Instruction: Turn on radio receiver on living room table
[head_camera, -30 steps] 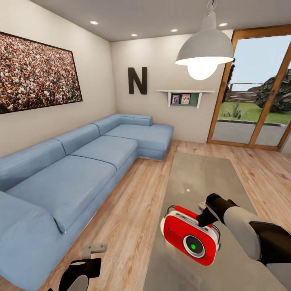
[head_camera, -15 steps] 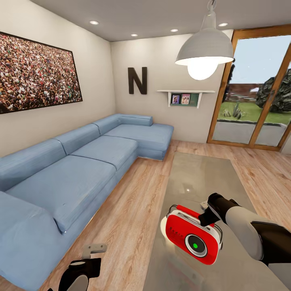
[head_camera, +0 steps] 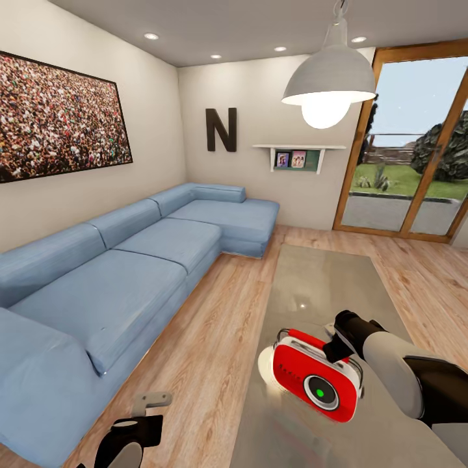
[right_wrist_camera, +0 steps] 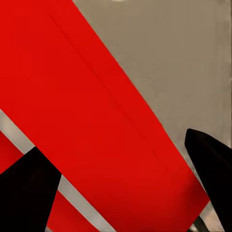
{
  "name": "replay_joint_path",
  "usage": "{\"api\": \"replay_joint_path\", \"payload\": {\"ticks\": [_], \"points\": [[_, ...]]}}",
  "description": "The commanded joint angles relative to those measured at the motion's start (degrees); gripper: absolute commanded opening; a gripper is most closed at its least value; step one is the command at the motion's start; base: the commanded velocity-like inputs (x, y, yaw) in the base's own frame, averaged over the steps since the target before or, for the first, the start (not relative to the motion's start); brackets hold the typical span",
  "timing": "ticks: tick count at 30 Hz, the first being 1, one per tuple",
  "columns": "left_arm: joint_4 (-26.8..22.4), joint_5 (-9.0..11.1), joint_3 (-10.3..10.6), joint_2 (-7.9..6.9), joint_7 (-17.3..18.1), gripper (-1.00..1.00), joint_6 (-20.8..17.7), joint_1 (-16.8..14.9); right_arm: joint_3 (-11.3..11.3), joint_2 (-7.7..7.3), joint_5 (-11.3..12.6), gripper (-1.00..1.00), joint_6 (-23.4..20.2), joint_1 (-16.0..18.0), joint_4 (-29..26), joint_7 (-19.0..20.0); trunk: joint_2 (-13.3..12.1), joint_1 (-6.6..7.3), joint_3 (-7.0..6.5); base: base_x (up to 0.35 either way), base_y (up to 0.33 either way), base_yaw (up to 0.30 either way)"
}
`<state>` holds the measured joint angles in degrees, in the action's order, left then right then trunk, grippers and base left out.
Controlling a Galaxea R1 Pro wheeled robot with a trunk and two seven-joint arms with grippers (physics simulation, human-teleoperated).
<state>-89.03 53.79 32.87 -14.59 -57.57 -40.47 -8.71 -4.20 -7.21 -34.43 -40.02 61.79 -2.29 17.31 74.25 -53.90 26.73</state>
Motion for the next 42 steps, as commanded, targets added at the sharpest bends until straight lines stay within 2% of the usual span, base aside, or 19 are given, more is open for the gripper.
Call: {"api": "replay_joint_path", "payload": {"ticks": [1,5,22,42], "points": [[0.0,0.0,0.0,0.0,0.0,-1.0,0.0,0.0,-0.2,0.0,0.4,-1.0,-0.1,0.0,0.0,-1.3,0.0,0.0,0.0,0.0,0.0,0.0],[0.0,0.0,0.0,0.07,0.0,-1.0,0.0,0.0,-0.3,0.0,0.4,-1.0,-0.1,0.0,0.0,-3.9,0.0,0.0,0.0,0.0,0.0,0.0],[0.0,0.0,0.0,0.15,0.0,-1.0,-0.1,0.0,-0.2,0.0,0.5,-1.0,-0.1,0.0,0.1,-5.8,0.0,0.0,0.0,0.0,0.0,0.0],[0.0,0.0,0.1,0.31,0.2,-1.0,-0.3,0.0,-0.2,0.02,0.6,-1.0,-0.1,0.0,0.2,-5.6,0.0,0.0,0.0,0.0,0.0,0.0]]}}
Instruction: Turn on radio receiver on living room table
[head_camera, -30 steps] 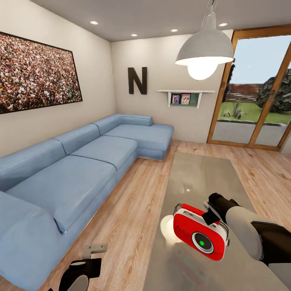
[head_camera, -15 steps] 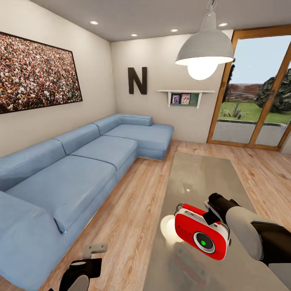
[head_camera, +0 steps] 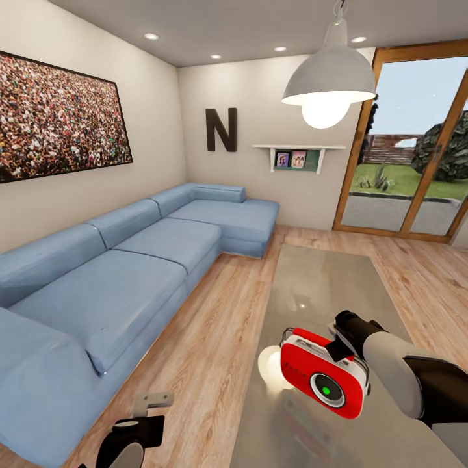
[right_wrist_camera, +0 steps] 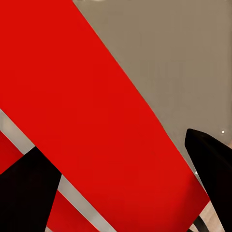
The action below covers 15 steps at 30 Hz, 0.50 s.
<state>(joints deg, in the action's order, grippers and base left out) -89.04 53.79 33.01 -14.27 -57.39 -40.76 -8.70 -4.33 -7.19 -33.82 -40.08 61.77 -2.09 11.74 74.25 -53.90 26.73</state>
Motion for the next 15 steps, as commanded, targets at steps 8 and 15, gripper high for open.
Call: {"api": "replay_joint_path", "payload": {"ticks": [8,15], "points": [[0.0,0.1,0.0,-0.17,0.1,-1.0,-0.4,0.0,-0.2,0.07,0.0,-1.0,0.0,0.0,0.0,0.2,0.0,0.0,0.0,0.0,0.0,0.0],[0.0,4.8,-0.1,-0.32,0.6,-1.0,-0.4,0.0,-0.3,0.07,0.1,-1.0,0.0,0.0,0.0,0.2,0.0,0.0,0.0,0.0,0.0,0.0]]}}
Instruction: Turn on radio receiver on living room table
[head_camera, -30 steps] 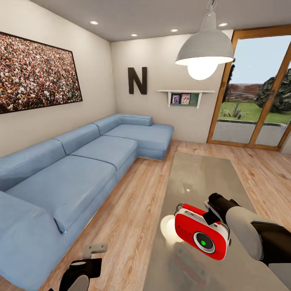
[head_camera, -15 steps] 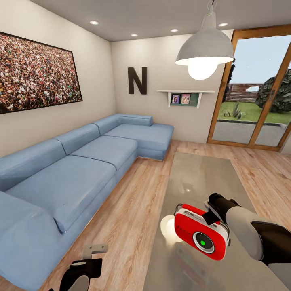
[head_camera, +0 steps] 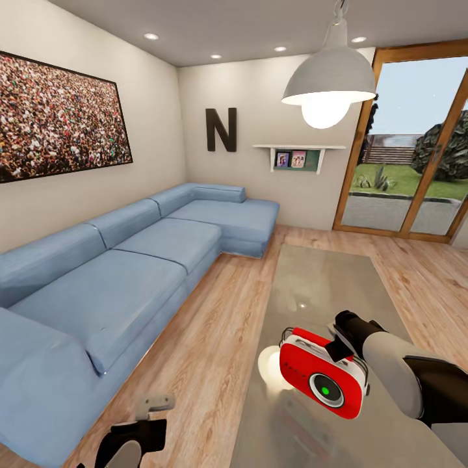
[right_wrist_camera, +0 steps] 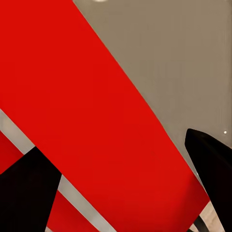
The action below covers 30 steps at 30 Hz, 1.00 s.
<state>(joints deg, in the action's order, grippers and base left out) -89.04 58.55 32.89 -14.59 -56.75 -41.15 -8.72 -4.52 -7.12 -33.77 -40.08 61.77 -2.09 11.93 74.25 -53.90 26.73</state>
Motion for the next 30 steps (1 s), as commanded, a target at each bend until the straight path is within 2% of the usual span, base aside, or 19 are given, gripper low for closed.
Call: {"api": "replay_joint_path", "payload": {"ticks": [1,4,15,30], "points": [[0.0,0.5,0.0,-0.05,0.0,-1.0,0.0,0.0,-0.1,0.0,0.0,-1.0,0.0,0.0,0.0,0.0,0.0,0.0,0.0,0.0,0.0,0.0],[0.0,1.2,-0.1,-0.13,0.1,-1.0,0.0,0.0,-0.2,0.0,0.1,-1.0,0.0,0.0,0.0,0.0,0.0,0.0,0.0,0.0,0.0,0.0],[0.0,1.4,-0.3,-0.1,0.1,-1.0,0.0,0.0,-0.5,0.0,0.2,-1.0,0.0,0.0,0.0,0.0,4.4,-2.41,1.97,0.0,0.0,0.0],[0.0,1.4,-0.1,-0.17,0.1,-1.0,0.0,0.0,-0.6,0.08,0.3,-1.0,0.1,0.0,0.0,0.0,4.4,-2.41,1.97,0.0,0.0,0.0]]}}
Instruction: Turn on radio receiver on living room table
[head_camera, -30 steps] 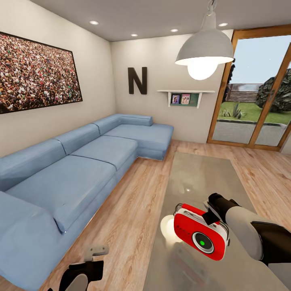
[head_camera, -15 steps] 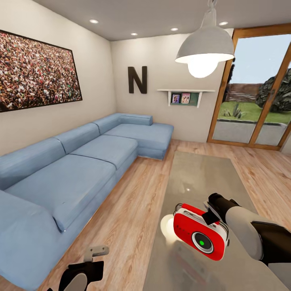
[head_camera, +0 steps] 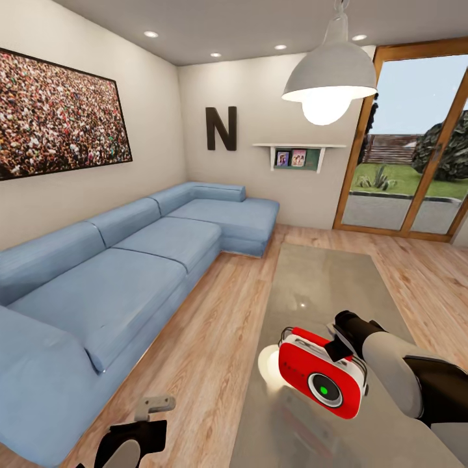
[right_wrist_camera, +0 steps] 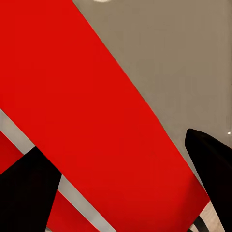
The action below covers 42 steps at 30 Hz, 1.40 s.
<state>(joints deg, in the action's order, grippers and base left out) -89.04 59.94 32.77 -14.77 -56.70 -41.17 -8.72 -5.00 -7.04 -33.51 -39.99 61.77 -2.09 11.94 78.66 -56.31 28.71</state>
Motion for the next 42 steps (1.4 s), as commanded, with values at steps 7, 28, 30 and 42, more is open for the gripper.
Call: {"api": "replay_joint_path", "payload": {"ticks": [7,28,30,42], "points": [[0.0,0.0,0.0,0.0,0.0,-1.0,0.0,0.0,-0.1,0.16,0.0,-1.0,0.0,0.0,0.0,0.0,0.0,0.0,0.0,0.0,0.0,0.0],[0.0,0.1,-0.9,0.0,0.0,-1.0,-0.1,0.0,-0.1,0.27,0.1,-1.0,0.0,0.0,0.1,0.0,4.8,-2.63,2.15,0.0,0.0,0.0],[0.0,0.1,-0.8,0.0,0.0,-1.0,-0.1,0.0,-0.1,0.27,0.1,-1.0,0.0,0.0,0.0,0.0,5.6,-3.07,2.51,0.0,0.0,0.0],[0.0,0.1,-0.8,0.0,0.0,-1.0,-0.4,0.0,-0.1,0.27,0.1,-1.0,0.0,0.0,0.0,0.0,10.4,-5.71,4.66,0.0,0.0,0.0]]}}
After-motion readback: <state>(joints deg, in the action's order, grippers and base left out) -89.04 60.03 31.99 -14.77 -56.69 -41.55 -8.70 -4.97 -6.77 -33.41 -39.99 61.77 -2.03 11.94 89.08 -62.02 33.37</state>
